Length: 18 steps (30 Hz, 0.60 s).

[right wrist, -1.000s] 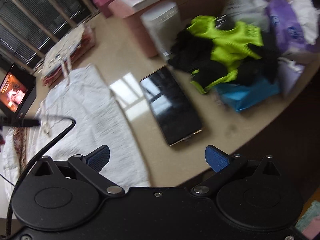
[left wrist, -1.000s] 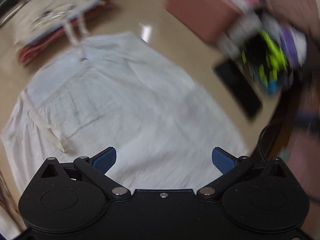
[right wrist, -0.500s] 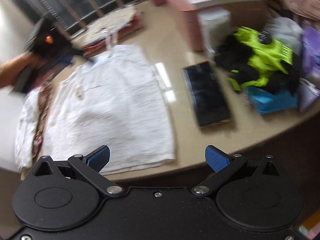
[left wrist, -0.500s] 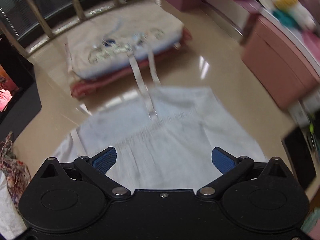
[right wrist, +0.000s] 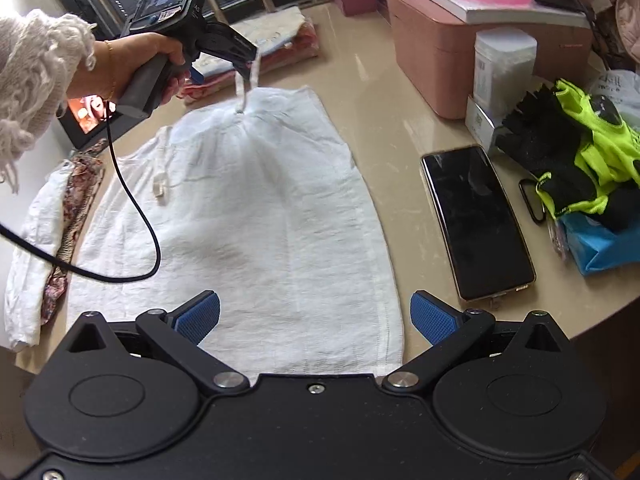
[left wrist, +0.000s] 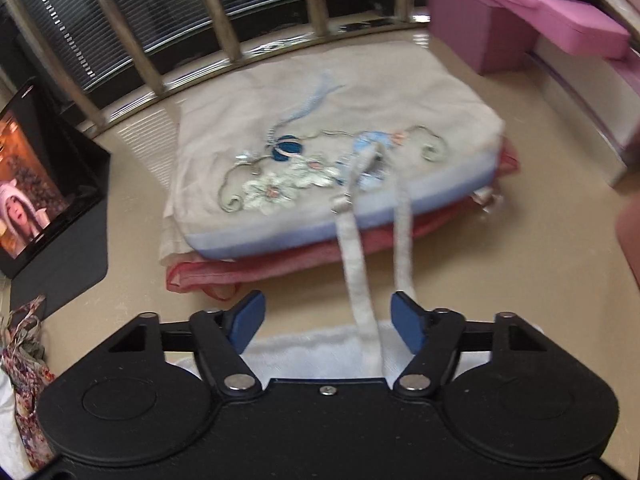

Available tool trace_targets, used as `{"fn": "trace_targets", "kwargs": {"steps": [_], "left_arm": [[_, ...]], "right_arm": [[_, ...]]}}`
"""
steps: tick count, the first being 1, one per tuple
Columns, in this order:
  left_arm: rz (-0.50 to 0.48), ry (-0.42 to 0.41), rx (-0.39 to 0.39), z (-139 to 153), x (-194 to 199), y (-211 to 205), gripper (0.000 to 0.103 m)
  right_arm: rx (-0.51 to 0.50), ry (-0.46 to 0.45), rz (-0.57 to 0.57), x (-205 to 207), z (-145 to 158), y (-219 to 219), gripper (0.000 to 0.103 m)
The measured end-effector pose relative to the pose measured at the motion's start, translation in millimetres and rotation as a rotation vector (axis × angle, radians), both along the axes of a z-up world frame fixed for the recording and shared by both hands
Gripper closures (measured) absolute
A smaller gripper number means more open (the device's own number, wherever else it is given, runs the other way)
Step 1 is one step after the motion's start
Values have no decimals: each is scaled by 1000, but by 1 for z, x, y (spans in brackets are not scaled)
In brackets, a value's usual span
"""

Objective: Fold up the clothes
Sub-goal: 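Move the left gripper toward the other white shoulder strap, then grasp the strap with the left gripper, lay it onto the dress, release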

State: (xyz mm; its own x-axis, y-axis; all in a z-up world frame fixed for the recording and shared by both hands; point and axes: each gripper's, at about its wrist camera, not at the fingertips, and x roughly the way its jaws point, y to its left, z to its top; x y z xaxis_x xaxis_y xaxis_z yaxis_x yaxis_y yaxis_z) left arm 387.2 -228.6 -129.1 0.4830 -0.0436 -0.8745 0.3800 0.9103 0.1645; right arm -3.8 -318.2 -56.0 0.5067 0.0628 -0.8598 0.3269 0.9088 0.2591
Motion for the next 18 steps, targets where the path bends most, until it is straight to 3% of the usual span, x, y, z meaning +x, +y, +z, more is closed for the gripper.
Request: {"fn": "trace_targets", "kwargs": {"steps": [5,10,13,15,16,18], "left_arm": [[90,20,-79,-6,14,11,46],[63,26,-66,-14,18,3,52],[77,56,-116,-18,19,1,52],[93,71,-124,-20,19,2,70],[102,78,-128,-21,19,2,91],[110,67,-166,-17,18,5,98]], "right_arm": [[4,29,-1,-2,-8,3,1],[-5,46,18,2,-11,8,1],[-27,67,45,8,-12,13,1],[-44,86,66,14,-13,16,1],[-52,94,77,16,-13,18,1],[-67,110,97,22,-13,22,1]]}}
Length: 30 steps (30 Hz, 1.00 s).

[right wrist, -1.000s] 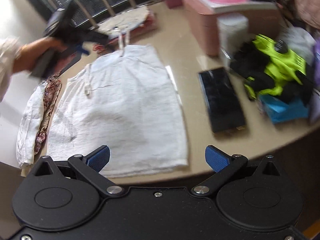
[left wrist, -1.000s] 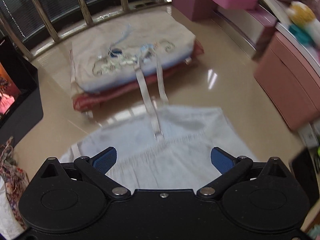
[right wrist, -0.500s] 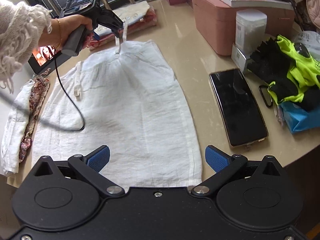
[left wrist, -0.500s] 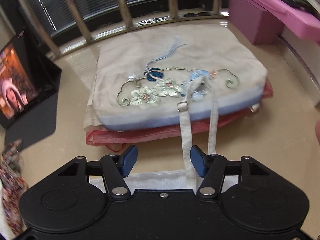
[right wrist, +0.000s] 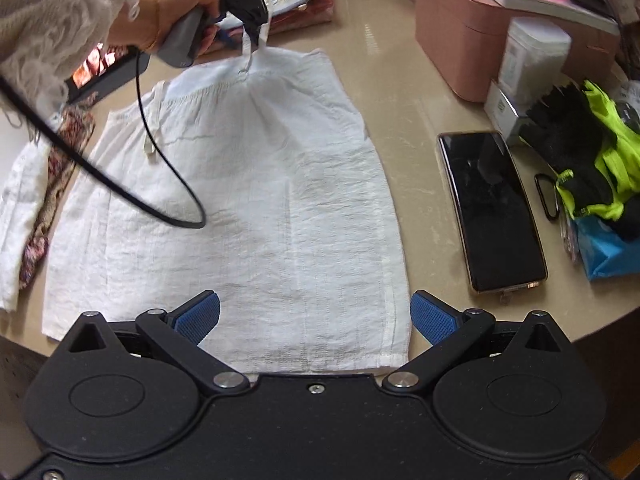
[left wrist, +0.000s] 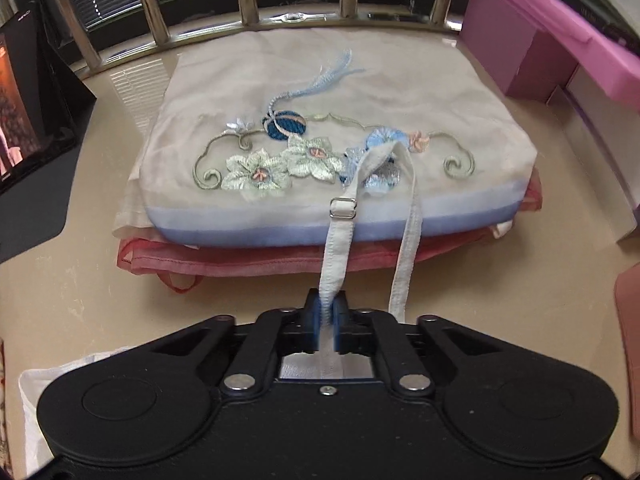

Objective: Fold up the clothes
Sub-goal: 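Grasp the strap with the left gripper, lay it onto the dress, release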

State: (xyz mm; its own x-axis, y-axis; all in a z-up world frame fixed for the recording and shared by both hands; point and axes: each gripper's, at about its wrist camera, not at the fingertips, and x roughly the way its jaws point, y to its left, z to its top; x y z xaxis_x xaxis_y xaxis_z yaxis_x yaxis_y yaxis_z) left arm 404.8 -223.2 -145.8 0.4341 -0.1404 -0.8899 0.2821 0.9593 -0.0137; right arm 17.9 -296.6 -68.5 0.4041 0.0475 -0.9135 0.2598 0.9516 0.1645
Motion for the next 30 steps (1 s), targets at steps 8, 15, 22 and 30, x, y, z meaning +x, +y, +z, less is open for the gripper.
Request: {"fn": "trace_targets", "kwargs": {"steps": [8,15,22,30], "left_arm": [[-130,-80,-153,52,-30,12,100],[-463,-324,-76,89,-127,22,99],[-785,-300,231,35,-219,51,32],[-664,-224,138,41,-192,50,25]], "right_arm": [[45,87,22,20,2,-1,1],[49,94,15,19,0,-4,1],[38,124,41,12,-5,-1,1],[31,154,59,6,-12,4,1]]}}
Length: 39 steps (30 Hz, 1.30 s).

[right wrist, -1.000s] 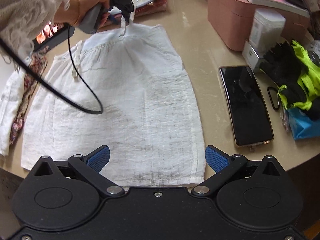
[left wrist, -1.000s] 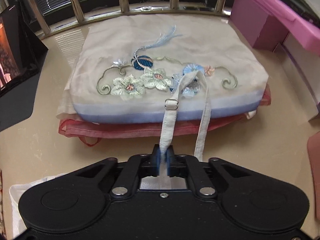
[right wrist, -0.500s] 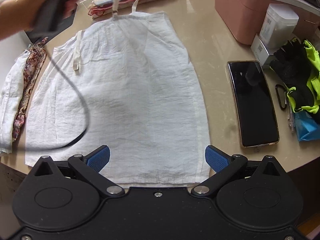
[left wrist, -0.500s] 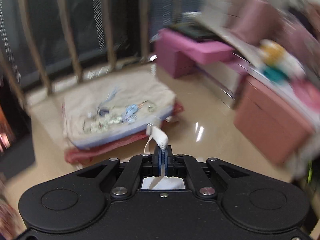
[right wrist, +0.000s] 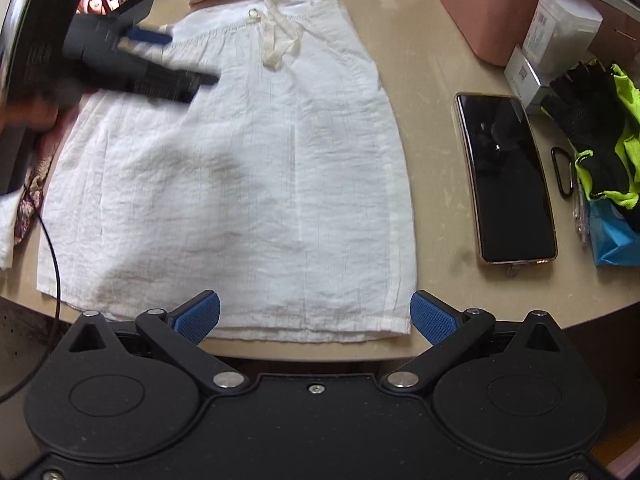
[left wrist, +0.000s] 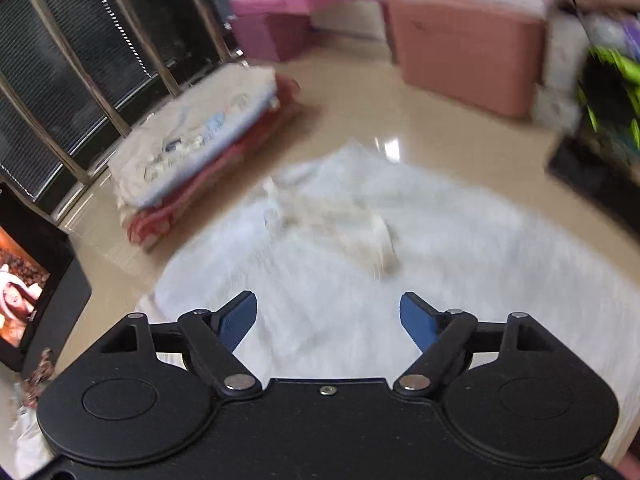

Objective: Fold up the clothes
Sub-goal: 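Grasp the strap with the left gripper, lay it onto the dress, release, then grasp the dress side edge at the hem with the right gripper while the left grasps it near the strap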

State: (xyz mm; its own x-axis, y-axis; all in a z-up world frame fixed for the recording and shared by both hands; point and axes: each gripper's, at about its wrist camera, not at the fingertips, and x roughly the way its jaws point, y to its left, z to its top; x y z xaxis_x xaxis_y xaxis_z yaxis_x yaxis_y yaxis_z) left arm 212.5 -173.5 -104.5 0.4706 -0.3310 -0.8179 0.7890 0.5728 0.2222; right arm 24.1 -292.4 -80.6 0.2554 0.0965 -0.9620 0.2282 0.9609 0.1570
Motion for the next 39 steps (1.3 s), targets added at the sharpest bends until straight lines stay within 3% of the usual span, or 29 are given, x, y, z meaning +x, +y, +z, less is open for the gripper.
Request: {"fn": "trace_targets", "kwargs": {"steps": [4,6,7,8,12,15,18,19,20,22,23,26,32,39], "left_arm": [[30,71,-105,1,25,-27,29],[35,106,-109,-7,32,-43,51],[35,129,-87,-14,34,-51,71],[38,157,-62,-22,37,-57,82],[70,257,16,-50,37,-61,94],[76,278,3,-52,30,-48,94],[127,233,-45,-37,24,-32,86],[140,229,-70,-28,22,-24,69],[156,223,-94,-18,18,-16,43],[190,207,-135,2,9,3,19],[205,209,-140,10,2,13,15],[271,239,-129,30,-24,46,6],[489,378,-94,42,-80,126,5],[658,403,-125,41,-103,168,5]], "right_arm": [[6,2,-1,1,0,4,1],[8,2,-3,3,-1,6,1],[9,3,-5,3,-2,7,1],[10,5,-5,4,-2,9,1],[12,10,0,3,-4,14,1],[9,19,4,1,-6,15,1],[3,27,3,-1,-5,15,1],[1,28,1,-2,-4,14,1],[-1,29,-2,-2,-3,13,1],[-2,27,-9,-2,1,12,1],[-3,26,-12,-2,3,11,1],[-12,20,-15,0,12,12,1],[-6,10,-40,1,23,18,1],[25,-17,-99,-9,15,23,1]]}}
